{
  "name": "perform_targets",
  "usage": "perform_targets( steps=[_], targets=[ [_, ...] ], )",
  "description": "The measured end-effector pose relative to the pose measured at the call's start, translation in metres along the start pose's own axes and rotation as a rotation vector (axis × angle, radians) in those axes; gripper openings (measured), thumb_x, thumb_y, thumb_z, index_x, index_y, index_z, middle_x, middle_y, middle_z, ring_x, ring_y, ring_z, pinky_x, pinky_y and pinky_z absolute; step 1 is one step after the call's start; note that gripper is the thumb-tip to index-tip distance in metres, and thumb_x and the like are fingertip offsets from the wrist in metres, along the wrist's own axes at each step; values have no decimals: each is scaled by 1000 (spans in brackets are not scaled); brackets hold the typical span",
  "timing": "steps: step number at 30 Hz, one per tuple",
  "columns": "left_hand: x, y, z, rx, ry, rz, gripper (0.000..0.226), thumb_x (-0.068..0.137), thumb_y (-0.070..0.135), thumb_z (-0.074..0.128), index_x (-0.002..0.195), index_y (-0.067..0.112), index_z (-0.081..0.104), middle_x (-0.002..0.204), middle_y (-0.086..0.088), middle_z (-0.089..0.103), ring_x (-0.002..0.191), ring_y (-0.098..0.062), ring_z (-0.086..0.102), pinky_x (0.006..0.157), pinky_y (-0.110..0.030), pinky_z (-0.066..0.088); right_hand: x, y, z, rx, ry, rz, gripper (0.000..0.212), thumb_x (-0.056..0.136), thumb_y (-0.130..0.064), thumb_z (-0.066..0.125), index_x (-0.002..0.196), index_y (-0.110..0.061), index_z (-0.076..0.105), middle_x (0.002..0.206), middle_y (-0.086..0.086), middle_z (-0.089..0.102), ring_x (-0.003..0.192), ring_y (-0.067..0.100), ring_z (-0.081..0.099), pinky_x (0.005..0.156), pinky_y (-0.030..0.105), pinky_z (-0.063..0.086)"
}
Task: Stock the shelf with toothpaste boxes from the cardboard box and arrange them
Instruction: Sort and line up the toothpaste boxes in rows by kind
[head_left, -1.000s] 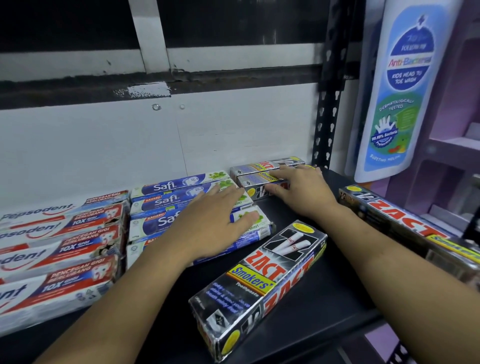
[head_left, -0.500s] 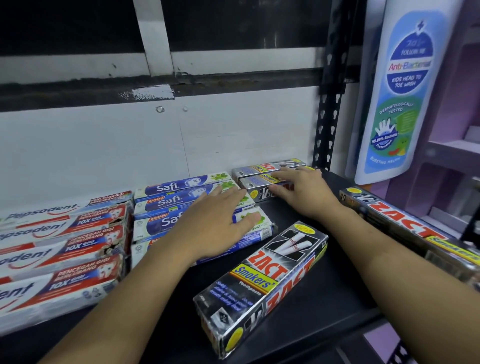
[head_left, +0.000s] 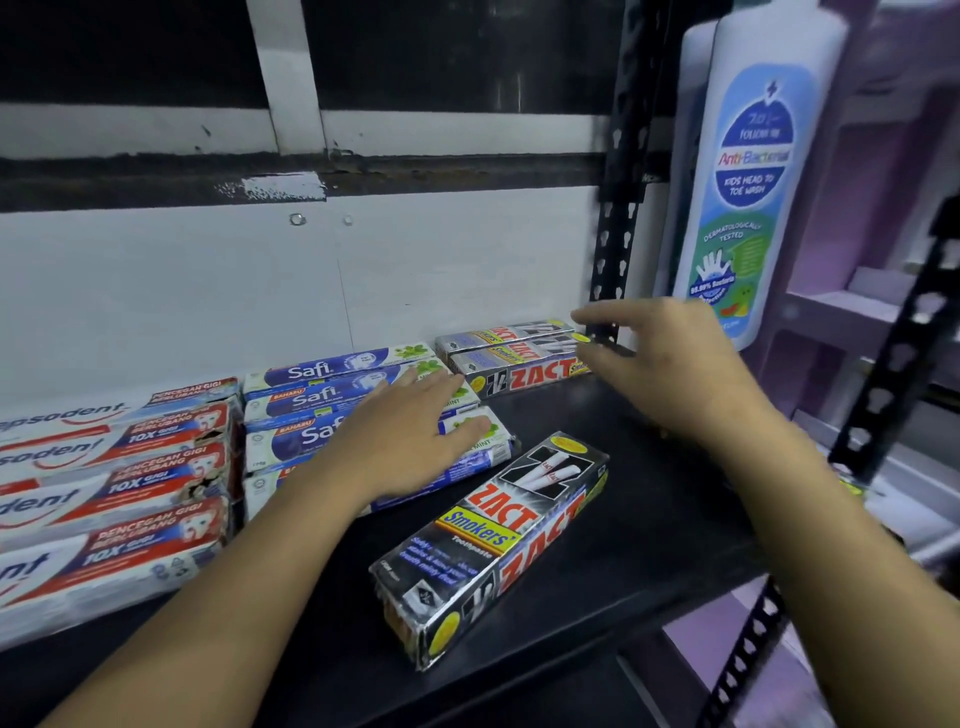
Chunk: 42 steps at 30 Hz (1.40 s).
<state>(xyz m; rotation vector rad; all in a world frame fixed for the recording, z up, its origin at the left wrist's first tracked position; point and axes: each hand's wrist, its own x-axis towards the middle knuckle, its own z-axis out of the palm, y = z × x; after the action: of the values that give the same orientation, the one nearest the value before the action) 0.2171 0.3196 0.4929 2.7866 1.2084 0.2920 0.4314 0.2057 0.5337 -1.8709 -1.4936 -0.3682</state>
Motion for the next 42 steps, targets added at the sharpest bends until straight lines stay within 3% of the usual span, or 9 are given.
perform_targets(
  steps=[2,7,14,18,22,30,33,36,42],
  targets=[
    [-1,0,-1,-14,4,8,70,95,66,34,154,30,25,162,8,24,150,-19,19,119,-44,23,-20,4,-28,-48,-28,61,32,85,-35,70,116,-35,71,104,-5,73,102,20,64,84,26,44],
    [-3,2,-3,-6,3,18,69,96,63,35,154,27,27,161,5,28,148,-22,24,118,-42,25,-66,36,-65,-200,-109,203,42,73,-55,61,108,-32,72,88,-13,70,89,18,67,83,36,53],
    [-1,-2,-2,-19,7,22,70,94,65,35,153,28,29,160,4,30,146,-23,28,116,-43,28,-98,57,-60,-201,-189,329,38,83,-43,72,119,-34,68,109,4,72,102,28,63,74,30,42],
    [0,-3,-1,-28,8,17,71,94,67,36,153,29,28,161,4,28,147,-23,26,117,-43,28,-102,58,-50,-240,-64,275,41,77,-42,76,117,-36,67,103,1,73,95,26,64,74,33,50],
    [1,-3,0,-29,11,13,71,94,66,36,154,29,27,161,3,27,147,-23,25,118,-44,26,-108,55,-43,-158,-110,155,62,71,-55,77,127,-36,62,109,-3,70,102,19,62,79,26,41],
    [3,-7,2,-37,17,22,72,92,69,36,152,30,29,160,3,31,145,-24,29,115,-46,30,-109,64,-36,-259,-79,169,52,76,-55,73,121,-28,66,108,-5,64,99,22,54,78,27,33],
    [3,-8,3,-43,18,21,71,91,68,36,151,31,30,159,3,31,146,-24,29,115,-45,30,-102,66,-39,-215,-114,195,46,75,-46,78,117,-28,68,104,-8,65,97,16,58,75,26,36],
    [2,-7,2,-45,20,17,71,90,70,36,151,32,30,159,2,31,145,-26,31,114,-46,32,-88,69,-34,-175,-155,203,41,80,-32,78,119,-29,67,118,-7,68,107,16,61,86,29,45],
    [2,-7,2,-42,25,12,71,91,70,35,151,33,30,160,6,29,147,-23,27,116,-46,30,-47,79,-4,-3,-236,156,33,89,-10,67,119,-24,69,134,-9,60,124,17,56,103,24,37]
  ],
)
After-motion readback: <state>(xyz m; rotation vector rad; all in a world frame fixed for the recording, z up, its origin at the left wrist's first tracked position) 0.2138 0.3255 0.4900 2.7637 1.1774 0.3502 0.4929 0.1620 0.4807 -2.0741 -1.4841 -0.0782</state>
